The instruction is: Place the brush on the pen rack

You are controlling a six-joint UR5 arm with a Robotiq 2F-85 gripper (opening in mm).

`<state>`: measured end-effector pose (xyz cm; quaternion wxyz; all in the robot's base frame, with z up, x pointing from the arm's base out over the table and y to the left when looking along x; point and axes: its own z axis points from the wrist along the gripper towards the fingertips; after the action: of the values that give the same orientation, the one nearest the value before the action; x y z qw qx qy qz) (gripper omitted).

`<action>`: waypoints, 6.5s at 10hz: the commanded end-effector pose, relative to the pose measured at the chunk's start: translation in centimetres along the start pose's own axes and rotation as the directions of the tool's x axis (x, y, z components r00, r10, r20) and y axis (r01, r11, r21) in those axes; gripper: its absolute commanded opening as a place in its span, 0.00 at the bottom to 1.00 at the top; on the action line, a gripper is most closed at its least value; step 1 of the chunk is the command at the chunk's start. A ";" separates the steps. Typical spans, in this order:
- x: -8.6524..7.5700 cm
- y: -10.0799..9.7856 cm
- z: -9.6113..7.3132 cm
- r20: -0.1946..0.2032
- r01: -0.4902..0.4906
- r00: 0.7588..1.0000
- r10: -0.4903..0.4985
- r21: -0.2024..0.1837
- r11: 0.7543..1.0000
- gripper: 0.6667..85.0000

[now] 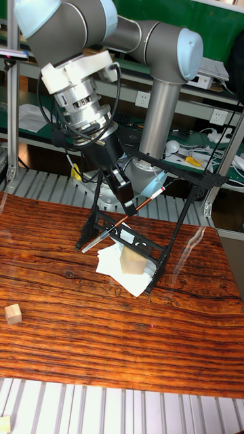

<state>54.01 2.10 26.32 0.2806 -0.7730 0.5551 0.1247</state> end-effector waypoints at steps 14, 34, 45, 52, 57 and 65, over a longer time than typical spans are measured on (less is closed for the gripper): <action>0.3 2.4 0.1 -0.010 -0.007 1.000 0.006 -0.090 0.996 0.00; -1.2 2.1 0.1 0.044 -0.050 0.998 0.054 -0.084 0.995 0.00; -0.6 2.0 0.8 0.033 -0.056 0.998 0.059 -0.081 0.995 0.00; -0.4 2.0 1.0 0.018 -0.066 0.998 0.068 -0.087 0.994 0.00; -0.6 2.0 1.0 0.008 -0.082 0.996 0.084 -0.103 0.991 0.00; -0.6 2.6 1.0 -0.007 -0.105 0.994 0.105 -0.135 0.985 0.00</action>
<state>51.66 2.42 24.74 0.2224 -0.7613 0.5842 0.1721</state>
